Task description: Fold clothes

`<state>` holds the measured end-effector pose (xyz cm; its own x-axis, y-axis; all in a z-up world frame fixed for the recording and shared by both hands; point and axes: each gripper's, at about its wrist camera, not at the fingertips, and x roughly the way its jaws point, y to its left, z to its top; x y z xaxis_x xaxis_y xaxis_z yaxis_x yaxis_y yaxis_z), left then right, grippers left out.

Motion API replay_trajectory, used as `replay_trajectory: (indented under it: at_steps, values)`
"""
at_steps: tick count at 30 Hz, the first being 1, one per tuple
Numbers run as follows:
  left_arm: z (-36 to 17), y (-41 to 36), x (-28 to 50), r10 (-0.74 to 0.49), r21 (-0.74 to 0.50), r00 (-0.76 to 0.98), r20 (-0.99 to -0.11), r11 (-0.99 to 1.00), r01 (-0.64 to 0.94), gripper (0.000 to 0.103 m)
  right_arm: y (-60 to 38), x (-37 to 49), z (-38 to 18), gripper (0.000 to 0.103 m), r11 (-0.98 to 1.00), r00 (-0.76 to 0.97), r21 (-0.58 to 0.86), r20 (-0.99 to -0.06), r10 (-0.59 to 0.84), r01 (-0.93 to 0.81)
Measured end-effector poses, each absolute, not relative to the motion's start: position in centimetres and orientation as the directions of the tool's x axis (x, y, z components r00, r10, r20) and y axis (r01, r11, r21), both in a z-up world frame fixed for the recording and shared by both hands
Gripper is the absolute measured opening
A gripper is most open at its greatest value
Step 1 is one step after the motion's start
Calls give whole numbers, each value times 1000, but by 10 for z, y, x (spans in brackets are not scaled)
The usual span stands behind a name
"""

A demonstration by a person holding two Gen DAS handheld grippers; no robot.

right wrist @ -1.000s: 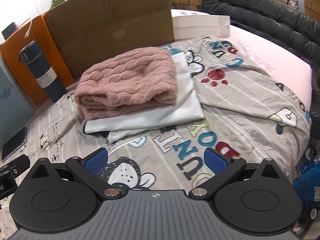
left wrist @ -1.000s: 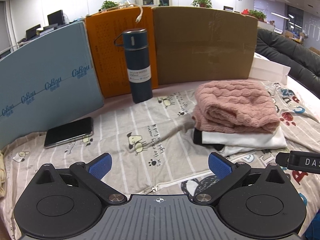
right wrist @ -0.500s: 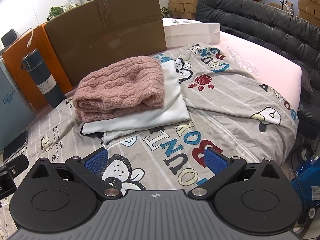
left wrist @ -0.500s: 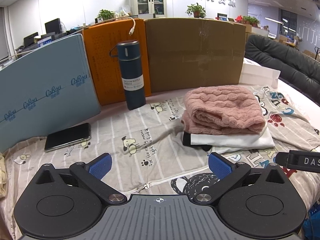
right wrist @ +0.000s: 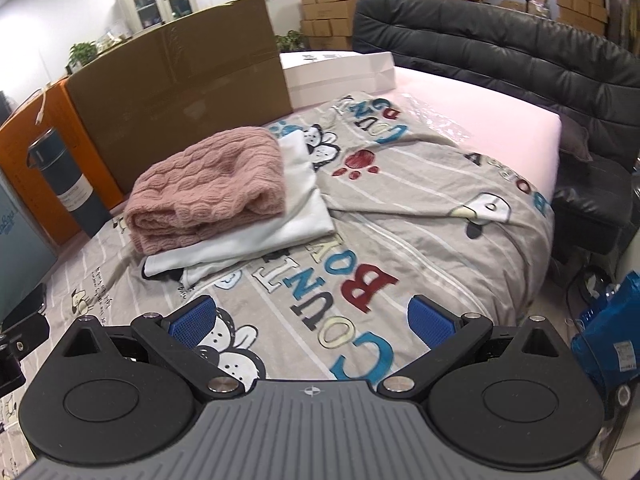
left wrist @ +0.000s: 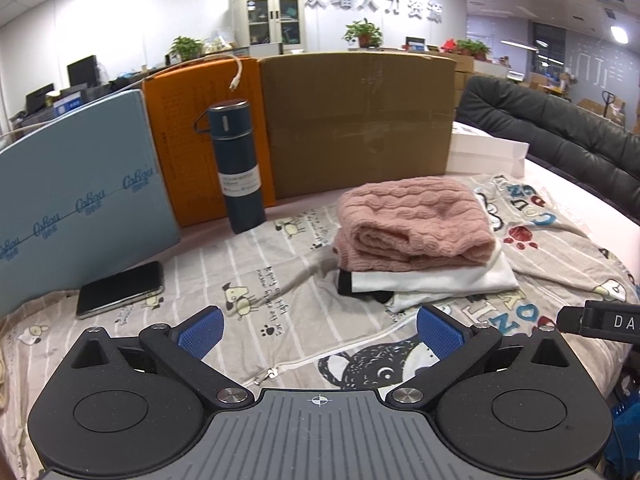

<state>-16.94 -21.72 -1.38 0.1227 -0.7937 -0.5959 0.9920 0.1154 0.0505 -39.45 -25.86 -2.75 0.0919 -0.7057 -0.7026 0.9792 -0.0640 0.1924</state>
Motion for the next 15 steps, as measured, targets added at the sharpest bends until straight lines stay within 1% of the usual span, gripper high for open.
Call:
replay_trajectory:
  at_steps: [6, 15]
  values:
    - [-14, -217, -169, -797, 45, 105, -594, 97, 994, 103, -250, -397, -25, 103, -104, 56, 184, -697, -715, 977]
    - [-14, -222, -160, -801, 22, 85, -593, 89, 996, 103, -253, -387, -19, 103, -98, 46, 171, -684, -728, 980]
